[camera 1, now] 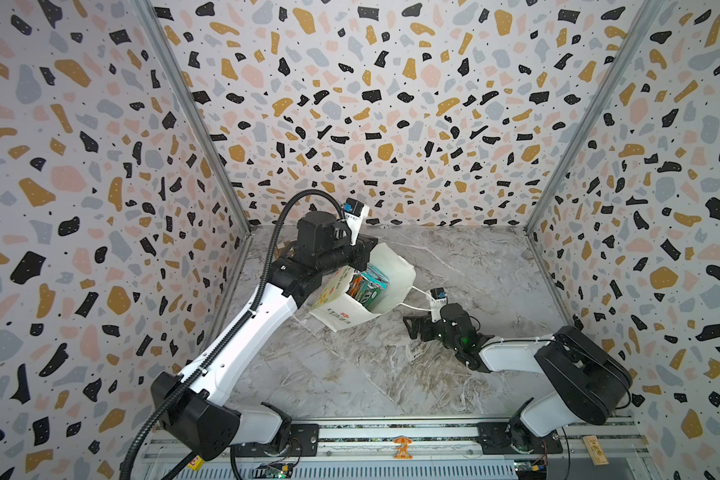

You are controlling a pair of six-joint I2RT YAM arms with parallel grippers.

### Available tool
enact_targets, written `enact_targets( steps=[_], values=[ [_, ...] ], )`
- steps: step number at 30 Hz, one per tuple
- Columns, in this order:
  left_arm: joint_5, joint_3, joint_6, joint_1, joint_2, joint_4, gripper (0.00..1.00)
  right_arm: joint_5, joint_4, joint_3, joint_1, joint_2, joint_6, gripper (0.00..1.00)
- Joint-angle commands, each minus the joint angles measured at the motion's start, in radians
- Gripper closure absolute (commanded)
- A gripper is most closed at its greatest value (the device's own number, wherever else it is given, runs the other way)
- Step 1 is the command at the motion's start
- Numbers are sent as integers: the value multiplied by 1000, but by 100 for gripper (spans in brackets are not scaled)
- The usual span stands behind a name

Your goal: Take the snacks out of the paper bag

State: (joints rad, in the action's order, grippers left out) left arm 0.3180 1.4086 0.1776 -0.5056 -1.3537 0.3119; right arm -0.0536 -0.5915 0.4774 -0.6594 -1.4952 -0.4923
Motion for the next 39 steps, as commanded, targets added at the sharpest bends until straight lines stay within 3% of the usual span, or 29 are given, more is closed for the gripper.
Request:
enact_targets(
  steps=[1,8,16,19,24,28,33,39],
  values=[
    [63,-13,34,-28,25,-100,100,-191,196,-6,47,94,-23,1],
    [56,-65,63,-75,38,-129,100,-317,374,4,204,231,-27,1],
    [58,-118,111,-115,44,-169,100,-317,457,42,290,370,73,1],
    [50,-127,128,-131,48,-178,100,-181,418,54,291,441,164,1],
    [42,-153,157,-144,65,-219,100,192,298,52,282,560,232,1],
    [39,-157,157,-148,66,-209,100,391,233,61,231,576,285,1],
    [44,-165,154,-153,81,-203,100,493,263,122,133,474,365,0],
    [38,-172,148,-152,103,-192,100,502,281,162,28,361,439,4]
  ],
)
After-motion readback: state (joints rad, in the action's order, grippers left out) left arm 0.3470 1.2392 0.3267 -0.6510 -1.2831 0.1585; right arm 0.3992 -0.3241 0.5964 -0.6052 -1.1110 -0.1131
